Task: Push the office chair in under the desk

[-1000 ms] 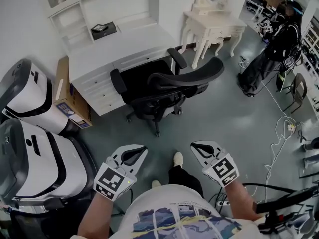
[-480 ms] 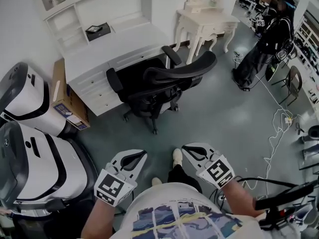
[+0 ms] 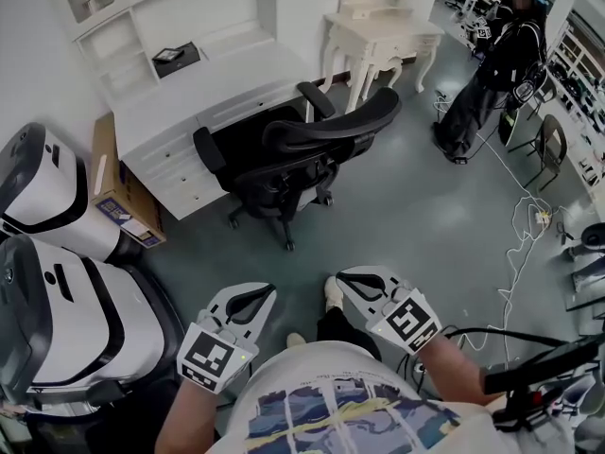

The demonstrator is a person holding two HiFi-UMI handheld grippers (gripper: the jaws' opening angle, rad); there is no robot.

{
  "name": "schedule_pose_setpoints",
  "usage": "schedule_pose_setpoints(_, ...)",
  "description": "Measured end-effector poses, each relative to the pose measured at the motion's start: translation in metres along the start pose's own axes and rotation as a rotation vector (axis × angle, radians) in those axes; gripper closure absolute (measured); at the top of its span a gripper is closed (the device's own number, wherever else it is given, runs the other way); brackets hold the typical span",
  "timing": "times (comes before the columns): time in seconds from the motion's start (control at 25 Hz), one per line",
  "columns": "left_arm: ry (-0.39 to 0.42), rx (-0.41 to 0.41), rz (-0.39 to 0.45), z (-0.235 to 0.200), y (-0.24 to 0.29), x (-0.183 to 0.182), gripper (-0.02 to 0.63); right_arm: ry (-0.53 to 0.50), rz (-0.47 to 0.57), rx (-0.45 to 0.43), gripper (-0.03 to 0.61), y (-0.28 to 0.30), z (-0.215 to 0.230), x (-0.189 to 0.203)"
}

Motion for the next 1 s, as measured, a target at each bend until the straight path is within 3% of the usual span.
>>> schedule_pose_setpoints(1.0, -0.027, 0.006, -0.047, 0.004, -0.006, 0.015, 0.601, -0.022, -0.006, -0.037, 0.554, 0.006, -0.014, 0.000)
Point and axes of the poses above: the fingertips, and each gripper's own axes: y forward along the fingers, z to its right, x out of its underside, the point moved 9 cm from there along -y, backward along the fingers, and after that the axes turned 11 degrees about x, right-handed, at the moved point
